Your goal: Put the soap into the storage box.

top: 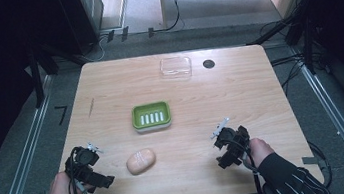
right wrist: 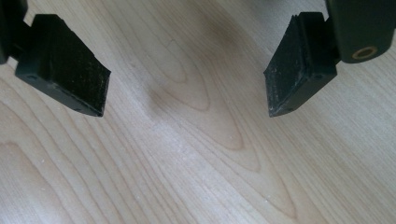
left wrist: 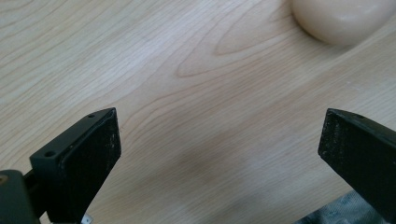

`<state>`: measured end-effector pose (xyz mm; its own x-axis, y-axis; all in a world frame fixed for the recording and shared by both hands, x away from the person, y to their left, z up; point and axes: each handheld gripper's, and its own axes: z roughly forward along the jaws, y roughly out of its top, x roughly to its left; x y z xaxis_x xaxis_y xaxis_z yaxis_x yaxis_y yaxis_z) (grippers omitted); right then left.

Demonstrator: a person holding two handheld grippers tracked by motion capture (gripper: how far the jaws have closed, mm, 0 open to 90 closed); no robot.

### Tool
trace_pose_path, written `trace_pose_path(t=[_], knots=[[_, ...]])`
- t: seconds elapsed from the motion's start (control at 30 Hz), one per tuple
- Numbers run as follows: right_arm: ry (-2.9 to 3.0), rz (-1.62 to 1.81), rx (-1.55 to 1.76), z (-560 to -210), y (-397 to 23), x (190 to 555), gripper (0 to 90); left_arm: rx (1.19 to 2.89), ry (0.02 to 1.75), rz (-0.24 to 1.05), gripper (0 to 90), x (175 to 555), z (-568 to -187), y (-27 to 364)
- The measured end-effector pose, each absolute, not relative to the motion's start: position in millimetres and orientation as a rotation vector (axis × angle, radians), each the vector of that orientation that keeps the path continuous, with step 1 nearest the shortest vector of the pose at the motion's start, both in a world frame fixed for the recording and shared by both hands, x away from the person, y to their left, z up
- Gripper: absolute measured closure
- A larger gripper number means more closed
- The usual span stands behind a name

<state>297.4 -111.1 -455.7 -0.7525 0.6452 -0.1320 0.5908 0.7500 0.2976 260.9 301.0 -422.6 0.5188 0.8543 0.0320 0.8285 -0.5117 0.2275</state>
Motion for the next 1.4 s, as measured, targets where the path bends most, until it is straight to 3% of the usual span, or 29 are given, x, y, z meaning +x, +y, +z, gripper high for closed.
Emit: trace_pose_path(t=[0.47,1.4], knots=[[2.730,0.334,0.962,-455,-106,297,14.6,2.577,1.214,0.197,0.0,262,-421,269],[2.734,0.333,0.951,-456,-102,298,14.6,2.642,0.997,0.252,0.0,290,-441,213]])
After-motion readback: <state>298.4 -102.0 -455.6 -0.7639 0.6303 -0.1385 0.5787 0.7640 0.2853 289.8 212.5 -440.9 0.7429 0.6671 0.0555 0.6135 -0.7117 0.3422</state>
